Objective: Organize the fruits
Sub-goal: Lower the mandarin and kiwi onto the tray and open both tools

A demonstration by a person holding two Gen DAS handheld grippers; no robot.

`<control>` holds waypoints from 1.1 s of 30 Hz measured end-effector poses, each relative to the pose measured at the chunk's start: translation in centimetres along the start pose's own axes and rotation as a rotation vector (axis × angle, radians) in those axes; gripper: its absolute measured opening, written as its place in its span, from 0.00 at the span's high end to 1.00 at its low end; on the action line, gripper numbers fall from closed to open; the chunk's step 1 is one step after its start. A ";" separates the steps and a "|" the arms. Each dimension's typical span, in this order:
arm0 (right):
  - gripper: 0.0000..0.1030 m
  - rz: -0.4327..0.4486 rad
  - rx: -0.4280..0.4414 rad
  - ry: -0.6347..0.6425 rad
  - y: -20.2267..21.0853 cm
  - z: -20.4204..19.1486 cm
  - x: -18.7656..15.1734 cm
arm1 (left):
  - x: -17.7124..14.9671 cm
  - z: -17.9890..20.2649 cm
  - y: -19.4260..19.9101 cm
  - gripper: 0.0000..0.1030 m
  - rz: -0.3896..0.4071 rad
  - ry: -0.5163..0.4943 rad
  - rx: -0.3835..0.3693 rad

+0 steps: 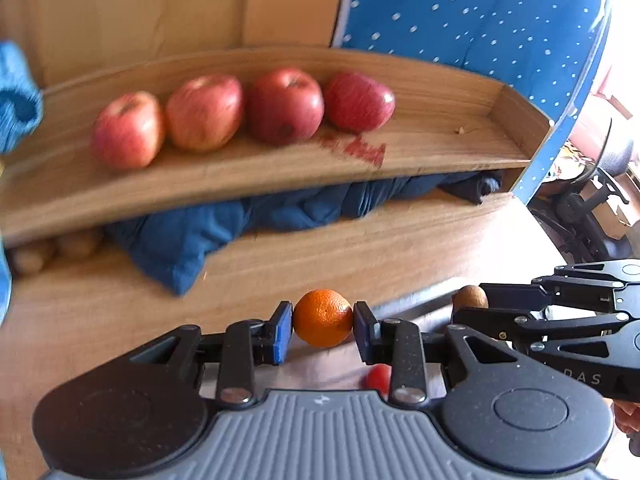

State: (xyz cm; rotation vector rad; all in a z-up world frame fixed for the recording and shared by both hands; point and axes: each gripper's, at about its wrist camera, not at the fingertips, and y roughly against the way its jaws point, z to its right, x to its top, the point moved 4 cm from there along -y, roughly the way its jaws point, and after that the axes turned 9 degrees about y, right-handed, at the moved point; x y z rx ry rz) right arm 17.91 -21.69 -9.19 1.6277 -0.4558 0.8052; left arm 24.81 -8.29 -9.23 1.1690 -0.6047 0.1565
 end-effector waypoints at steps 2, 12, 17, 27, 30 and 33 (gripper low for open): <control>0.71 -0.013 0.009 0.013 -0.1 -0.6 -0.2 | -0.8 -0.5 0.3 0.65 -0.004 0.022 0.015; 0.71 -0.096 0.035 0.075 -1.5 -2.4 -1.5 | -3.8 -1.8 1.1 0.65 -0.033 0.086 0.067; 0.71 -0.122 0.031 0.075 -2.1 -2.6 -1.7 | -4.3 -2.3 0.8 0.65 -0.057 0.097 0.075; 0.71 -0.149 0.007 0.041 -3.0 -2.6 -2.0 | -4.7 -2.6 0.0 0.65 -0.094 0.071 0.067; 0.71 -0.154 0.005 0.033 -3.2 -2.8 -2.1 | -4.5 -2.8 -0.2 0.65 -0.100 0.062 0.065; 0.71 -0.158 0.002 0.030 -3.3 -3.1 -2.1 | -4.5 -2.9 -0.3 0.65 -0.109 0.056 0.062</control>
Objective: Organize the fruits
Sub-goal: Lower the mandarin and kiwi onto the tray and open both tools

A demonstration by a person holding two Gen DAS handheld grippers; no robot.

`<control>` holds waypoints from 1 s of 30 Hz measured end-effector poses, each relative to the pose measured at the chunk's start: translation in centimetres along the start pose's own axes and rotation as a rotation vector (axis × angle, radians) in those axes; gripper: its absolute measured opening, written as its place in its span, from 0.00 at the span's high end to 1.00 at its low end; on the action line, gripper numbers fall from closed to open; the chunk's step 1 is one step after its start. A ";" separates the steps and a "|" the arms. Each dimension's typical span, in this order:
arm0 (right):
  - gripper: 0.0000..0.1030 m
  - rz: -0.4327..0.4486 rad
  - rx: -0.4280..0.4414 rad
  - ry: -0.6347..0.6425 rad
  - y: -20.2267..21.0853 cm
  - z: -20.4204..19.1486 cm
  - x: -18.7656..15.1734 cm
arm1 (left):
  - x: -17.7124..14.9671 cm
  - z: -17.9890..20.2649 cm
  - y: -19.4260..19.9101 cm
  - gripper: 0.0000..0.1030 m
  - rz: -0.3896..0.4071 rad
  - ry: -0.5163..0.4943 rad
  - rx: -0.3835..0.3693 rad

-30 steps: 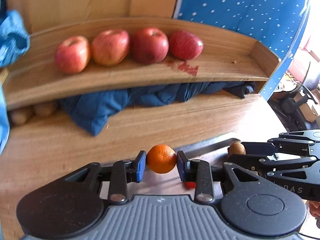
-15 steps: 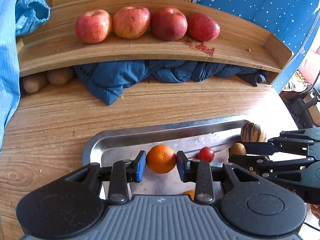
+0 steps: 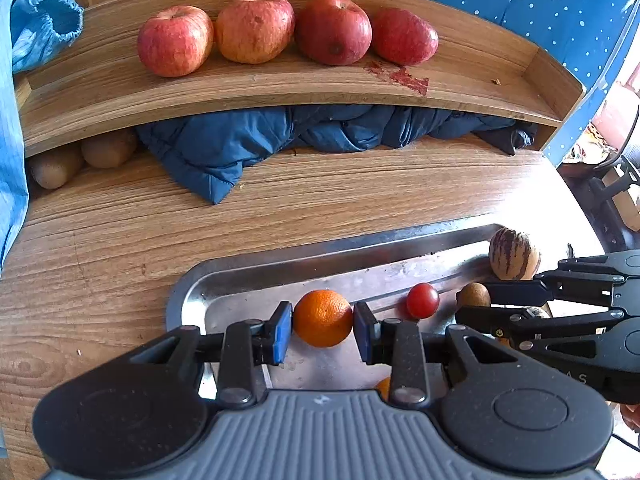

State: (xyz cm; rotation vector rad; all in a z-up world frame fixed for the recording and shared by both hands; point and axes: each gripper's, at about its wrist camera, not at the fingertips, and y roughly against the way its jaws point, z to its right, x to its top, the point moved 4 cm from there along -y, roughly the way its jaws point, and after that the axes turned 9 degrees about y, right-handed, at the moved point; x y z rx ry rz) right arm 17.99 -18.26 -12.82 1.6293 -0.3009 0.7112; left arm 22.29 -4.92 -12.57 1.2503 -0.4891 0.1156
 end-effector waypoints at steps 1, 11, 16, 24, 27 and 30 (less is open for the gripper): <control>0.71 -0.002 -0.001 -0.002 -0.1 -0.1 0.0 | 0.0 0.0 -0.1 0.65 -0.003 -0.002 0.000; 0.69 -0.005 -0.027 -0.026 -0.3 -0.2 -0.1 | -0.3 -0.4 -0.5 0.65 -0.019 -0.008 -0.007; 0.67 0.008 -0.037 -0.037 -0.1 -0.3 -0.1 | -0.2 -0.5 -0.4 0.60 -0.013 -0.012 -0.011; 0.44 0.034 -0.060 -0.036 0.2 -0.8 0.0 | -0.1 -0.7 0.1 0.27 0.004 0.001 0.023; 0.34 0.053 -0.068 -0.027 0.6 -1.1 0.1 | 0.1 -0.9 0.5 0.20 0.010 0.018 0.035; 0.23 0.079 -0.072 -0.019 1.0 -1.3 0.3 | 0.1 -1.2 1.3 0.11 0.034 0.032 0.057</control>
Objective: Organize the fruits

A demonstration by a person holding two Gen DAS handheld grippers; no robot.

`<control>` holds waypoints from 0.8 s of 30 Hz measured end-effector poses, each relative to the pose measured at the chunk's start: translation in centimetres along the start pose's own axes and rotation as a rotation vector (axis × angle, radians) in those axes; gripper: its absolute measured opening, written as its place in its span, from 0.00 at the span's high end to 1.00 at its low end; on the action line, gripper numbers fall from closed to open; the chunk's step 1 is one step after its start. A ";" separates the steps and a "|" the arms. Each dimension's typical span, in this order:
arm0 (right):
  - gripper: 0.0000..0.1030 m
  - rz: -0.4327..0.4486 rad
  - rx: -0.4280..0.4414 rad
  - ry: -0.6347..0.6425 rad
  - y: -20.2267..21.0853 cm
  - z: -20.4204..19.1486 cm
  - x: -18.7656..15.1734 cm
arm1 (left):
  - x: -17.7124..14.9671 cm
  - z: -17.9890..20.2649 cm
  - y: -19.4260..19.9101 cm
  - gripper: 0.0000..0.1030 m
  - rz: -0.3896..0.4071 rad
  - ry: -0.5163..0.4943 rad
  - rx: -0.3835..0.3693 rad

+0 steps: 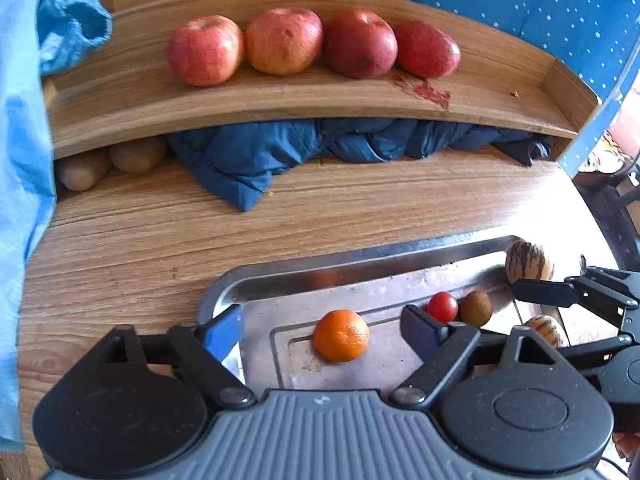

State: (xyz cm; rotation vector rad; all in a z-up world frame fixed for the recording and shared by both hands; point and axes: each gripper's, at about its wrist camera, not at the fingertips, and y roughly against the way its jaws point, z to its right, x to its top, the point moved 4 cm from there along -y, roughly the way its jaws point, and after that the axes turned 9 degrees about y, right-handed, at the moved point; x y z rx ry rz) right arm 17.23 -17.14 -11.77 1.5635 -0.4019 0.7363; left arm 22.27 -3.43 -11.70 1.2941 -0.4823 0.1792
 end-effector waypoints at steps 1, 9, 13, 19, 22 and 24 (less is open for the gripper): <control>0.21 0.008 -0.001 0.003 0.2 -0.1 0.1 | 0.0 -0.1 0.3 0.07 0.008 0.006 0.009; 0.03 0.096 -0.036 0.014 2.4 -0.1 0.1 | -0.8 -0.9 2.7 0.01 0.076 0.096 0.070; 0.01 0.156 -0.063 -0.015 4.3 0.2 -0.7 | -1.4 -0.8 4.5 0.01 0.118 0.143 0.102; 0.01 0.204 -0.069 -0.024 6.4 0.5 -1.9 | -2.9 -0.1 6.8 0.01 0.156 0.159 0.135; 0.01 0.226 -0.067 -0.006 7.6 0.6 -2.4 | -4.0 0.2 8.1 0.01 0.181 0.176 0.146; 0.01 0.241 -0.066 0.006 8.4 0.5 -2.9 | -4.7 0.5 8.9 0.01 0.197 0.192 0.151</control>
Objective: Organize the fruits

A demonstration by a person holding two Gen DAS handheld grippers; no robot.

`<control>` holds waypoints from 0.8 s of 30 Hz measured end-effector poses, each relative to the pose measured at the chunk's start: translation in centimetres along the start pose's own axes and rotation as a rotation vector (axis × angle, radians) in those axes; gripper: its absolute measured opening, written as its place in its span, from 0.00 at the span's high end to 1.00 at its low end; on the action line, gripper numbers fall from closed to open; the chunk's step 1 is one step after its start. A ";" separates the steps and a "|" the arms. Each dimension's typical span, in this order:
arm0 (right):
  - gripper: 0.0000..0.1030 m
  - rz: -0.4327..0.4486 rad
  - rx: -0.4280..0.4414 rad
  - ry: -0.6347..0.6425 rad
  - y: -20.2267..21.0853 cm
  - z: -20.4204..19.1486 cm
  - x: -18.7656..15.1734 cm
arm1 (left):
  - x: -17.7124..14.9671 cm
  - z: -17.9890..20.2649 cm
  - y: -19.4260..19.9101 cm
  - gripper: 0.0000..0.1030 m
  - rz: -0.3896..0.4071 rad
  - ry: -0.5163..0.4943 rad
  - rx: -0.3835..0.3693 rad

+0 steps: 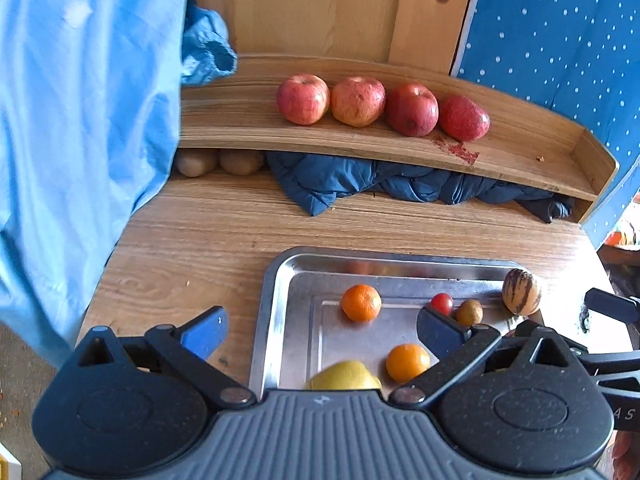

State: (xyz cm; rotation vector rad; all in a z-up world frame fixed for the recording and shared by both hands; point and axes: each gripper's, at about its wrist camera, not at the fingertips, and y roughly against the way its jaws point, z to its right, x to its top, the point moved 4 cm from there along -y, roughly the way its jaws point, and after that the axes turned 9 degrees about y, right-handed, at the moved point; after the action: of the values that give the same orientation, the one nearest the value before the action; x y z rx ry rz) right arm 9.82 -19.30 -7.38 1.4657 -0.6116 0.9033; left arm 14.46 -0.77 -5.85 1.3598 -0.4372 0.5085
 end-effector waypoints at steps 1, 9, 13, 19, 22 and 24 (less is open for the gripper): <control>0.01 0.007 0.002 0.005 0.5 0.0 -0.2 | -0.4 0.0 0.4 0.01 0.005 0.007 0.004; 0.01 0.043 0.017 0.038 4.4 -0.4 -3.0 | -3.8 -0.4 3.8 0.01 0.055 0.046 0.032; 0.01 0.053 0.012 0.039 6.0 -0.4 -4.4 | -5.6 -0.8 5.9 0.01 0.109 0.075 0.067; 0.01 0.078 0.003 -0.004 7.6 -0.5 -5.3 | -7.2 -1.5 8.4 0.01 0.142 0.089 0.080; 0.01 0.081 0.003 -0.010 8.1 -0.7 -5.6 | -7.6 -1.9 9.2 0.01 0.146 0.091 0.073; 0.01 0.078 -0.002 -0.009 8.3 -1.0 -5.8 | -7.8 -2.1 9.4 0.01 0.153 0.082 0.068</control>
State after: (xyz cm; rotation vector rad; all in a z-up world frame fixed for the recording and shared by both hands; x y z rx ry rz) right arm -0.38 -20.09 -7.47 1.4527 -0.6801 0.9572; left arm 2.62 1.87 -3.08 1.3720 -0.4617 0.7085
